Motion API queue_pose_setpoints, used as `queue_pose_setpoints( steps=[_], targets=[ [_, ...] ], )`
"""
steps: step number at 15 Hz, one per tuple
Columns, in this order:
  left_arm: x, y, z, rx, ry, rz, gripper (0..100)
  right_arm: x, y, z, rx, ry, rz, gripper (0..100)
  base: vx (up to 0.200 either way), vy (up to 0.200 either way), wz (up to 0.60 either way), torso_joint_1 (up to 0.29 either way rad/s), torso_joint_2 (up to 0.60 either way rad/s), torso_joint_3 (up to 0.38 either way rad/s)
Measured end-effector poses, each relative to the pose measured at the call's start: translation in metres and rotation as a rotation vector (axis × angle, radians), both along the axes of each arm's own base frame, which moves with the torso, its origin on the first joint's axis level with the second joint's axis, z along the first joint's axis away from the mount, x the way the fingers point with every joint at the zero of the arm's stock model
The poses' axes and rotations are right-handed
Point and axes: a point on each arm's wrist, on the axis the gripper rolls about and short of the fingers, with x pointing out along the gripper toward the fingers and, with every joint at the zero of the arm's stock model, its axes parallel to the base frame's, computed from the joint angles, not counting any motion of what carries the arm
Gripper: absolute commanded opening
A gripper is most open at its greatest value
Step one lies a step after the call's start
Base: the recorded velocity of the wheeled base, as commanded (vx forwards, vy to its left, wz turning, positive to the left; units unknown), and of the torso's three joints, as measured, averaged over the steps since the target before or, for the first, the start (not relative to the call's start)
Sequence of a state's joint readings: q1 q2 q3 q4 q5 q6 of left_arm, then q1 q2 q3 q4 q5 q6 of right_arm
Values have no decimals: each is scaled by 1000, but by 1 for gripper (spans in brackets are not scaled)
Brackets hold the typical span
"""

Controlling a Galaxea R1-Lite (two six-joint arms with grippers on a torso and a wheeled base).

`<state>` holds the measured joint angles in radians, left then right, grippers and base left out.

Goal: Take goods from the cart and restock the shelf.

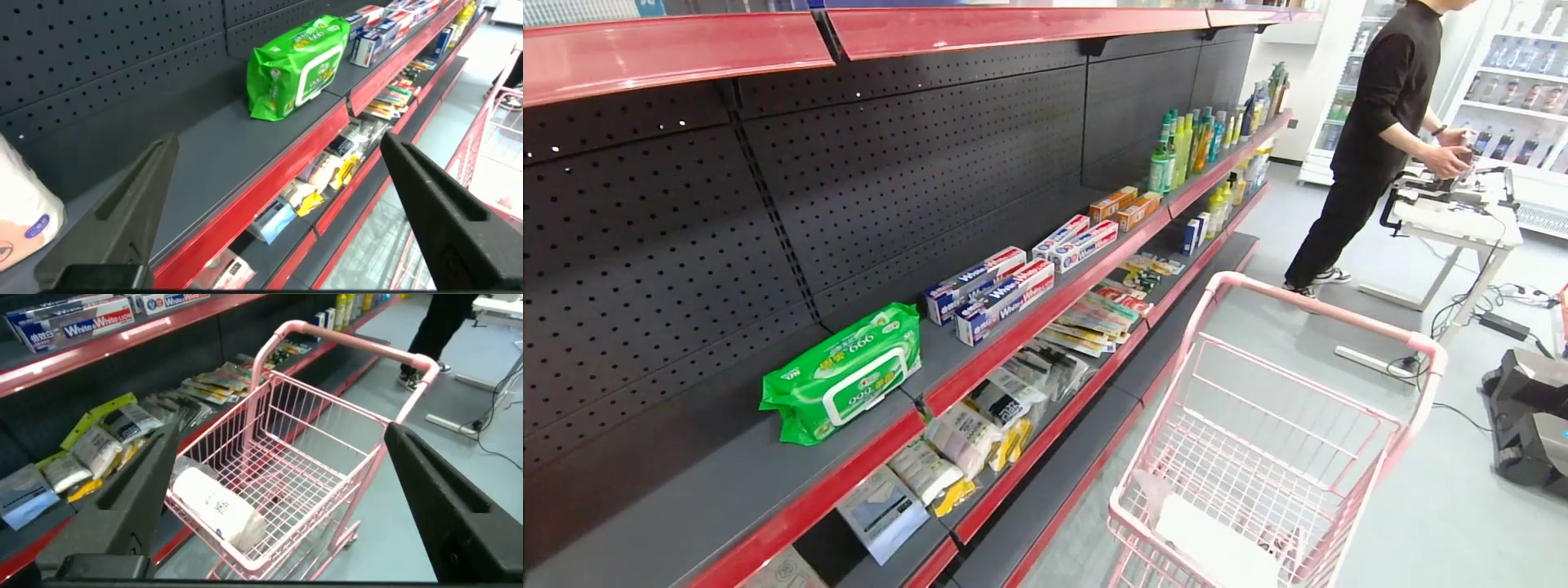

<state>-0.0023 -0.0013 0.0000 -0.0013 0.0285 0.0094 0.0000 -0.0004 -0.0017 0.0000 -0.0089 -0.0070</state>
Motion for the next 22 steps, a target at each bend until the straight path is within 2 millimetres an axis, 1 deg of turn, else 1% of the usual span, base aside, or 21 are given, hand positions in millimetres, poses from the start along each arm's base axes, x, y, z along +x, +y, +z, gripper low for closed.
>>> queue_pose_setpoints(
  steps=[3,4,5,6,7,8,9,10,11,12,13,14,15,16,17,18,20,21,22],
  targets=[
    [0,0,0,0,0,-1,100,1,0,1,48,8,-29,100,0,0,0,0,0,0],
    [0,0,0,1,0,0,100,1,-1,4,65,14,-61,100,0,0,0,0,0,0],
    [0,0,0,1,0,0,100,1,-1,13,87,1,-69,100,0,0,0,0,0,0],
    [0,0,0,1,0,-1,100,1,-1,31,125,-16,-75,100,0,0,0,0,0,0],
    [0,0,0,1,0,0,100,2,-1,53,155,-33,-83,100,0,0,0,0,0,0],
    [0,0,0,1,0,-1,100,7,-2,80,176,-24,-98,100,0,0,0,0,0,0],
    [0,0,0,1,0,0,100,16,-2,102,162,2,-118,100,0,0,0,0,0,0],
    [0,0,0,1,0,0,100,35,-3,120,130,70,-141,100,0,0,0,0,0,0],
    [0,0,0,1,0,-1,100,59,-4,133,104,156,-155,100,0,0,0,0,0,0],
    [0,0,0,1,0,-1,100,83,-6,137,79,246,-157,100,0,0,0,0,0,0],
    [0,0,0,1,0,-1,100,113,-8,136,44,357,-151,100,0,0,0,0,0,0],
    [0,0,0,1,0,-1,100,143,-10,131,-1,470,-131,100,0,0,0,0,0,0],
    [0,0,0,1,0,-1,100,169,-12,123,-42,565,-102,100,0,0,0,0,0,0],
    [0,0,0,0,0,0,100,199,-11,111,-86,666,-54,100,0,0,0,0,0,0],
    [0,0,0,0,0,-1,100,227,-7,99,-131,738,1,100,0,0,0,0,0,0],
    [0,0,0,0,0,-1,100,253,-1,86,-170,790,47,100,0,0,0,0,0,0],
    [0,0,0,0,0,0,100,305,19,53,-298,874,161,100,0,0,0,0,0,0],
    [0,0,0,-1,0,-1,100,325,29,37,-369,900,218,100,0,0,0,0,0,0],
    [0,0,0,-1,0,-1,100,341,37,21,-434,926,271,100,0,0,0,0,0,0]
  ],
)
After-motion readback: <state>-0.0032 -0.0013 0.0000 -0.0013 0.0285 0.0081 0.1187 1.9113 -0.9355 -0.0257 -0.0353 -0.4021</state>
